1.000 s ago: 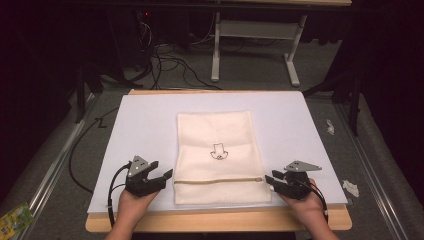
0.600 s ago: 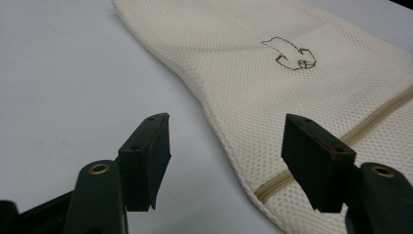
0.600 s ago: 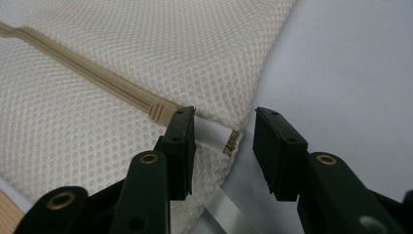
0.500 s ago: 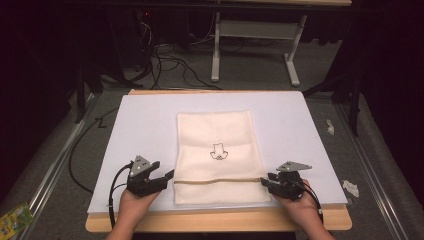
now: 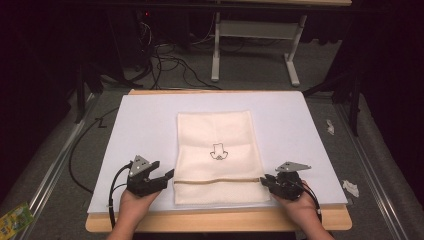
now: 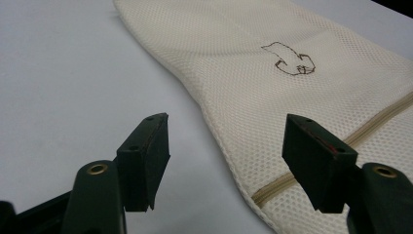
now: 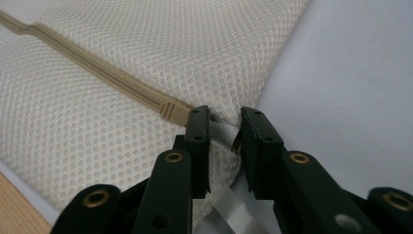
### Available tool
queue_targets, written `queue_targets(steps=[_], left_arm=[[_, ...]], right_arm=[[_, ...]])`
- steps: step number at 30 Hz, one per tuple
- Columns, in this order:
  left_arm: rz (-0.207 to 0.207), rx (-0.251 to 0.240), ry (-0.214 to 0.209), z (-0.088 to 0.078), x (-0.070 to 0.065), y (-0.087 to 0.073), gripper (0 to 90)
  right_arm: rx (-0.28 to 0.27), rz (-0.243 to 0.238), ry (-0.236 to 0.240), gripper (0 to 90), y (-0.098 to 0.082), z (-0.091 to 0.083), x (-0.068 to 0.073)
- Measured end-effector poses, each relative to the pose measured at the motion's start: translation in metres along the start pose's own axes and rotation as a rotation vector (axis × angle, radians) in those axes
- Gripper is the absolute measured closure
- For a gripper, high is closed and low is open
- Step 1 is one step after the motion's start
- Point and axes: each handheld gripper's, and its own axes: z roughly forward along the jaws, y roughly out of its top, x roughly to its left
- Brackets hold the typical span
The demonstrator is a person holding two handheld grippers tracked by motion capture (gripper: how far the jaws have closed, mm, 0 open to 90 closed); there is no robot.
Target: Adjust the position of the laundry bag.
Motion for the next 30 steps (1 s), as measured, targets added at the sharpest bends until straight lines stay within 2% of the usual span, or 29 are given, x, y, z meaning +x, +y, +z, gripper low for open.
queue_targets(steps=[5,9,15,17,21,22,23,25,30], left_arm=[[0.019,-0.037,-0.003,0.0,-0.007,0.0,38.2],[0.017,-0.049,-0.011,0.001,-0.014,0.003,38.9],[0.002,-0.053,-0.095,0.009,-0.034,0.005,41.1],[0.01,-0.049,-0.116,0.015,-0.043,0.007,40.7],[0.067,-0.023,-0.152,0.027,-0.067,0.016,40.6],[0.067,-0.023,-0.152,0.027,-0.067,0.016,40.7],[0.078,-0.013,-0.179,0.032,-0.077,0.017,40.7],[0.088,0.003,-0.206,0.04,-0.091,0.018,41.4],[0.109,0.024,-0.282,0.063,-0.124,0.018,44.7]], right_arm=[[0.005,-0.019,0.008,82.5,0.001,-0.001,0.001],[-0.011,-0.033,0.009,84.5,0.001,-0.003,0.001],[-0.048,-0.058,0.011,84.8,0.004,-0.009,0.001],[-0.058,-0.059,0.014,84.8,0.004,-0.011,0.001],[-0.065,-0.061,0.018,84.8,0.004,-0.012,0.002],[-0.065,-0.061,0.018,84.8,0.004,-0.012,0.002],[-0.065,-0.062,0.017,84.7,0.004,-0.012,0.002],[-0.073,-0.078,0.019,84.7,0.005,-0.012,0.001],[-0.08,-0.08,0.03,84.8,0.006,-0.014,0.001]])
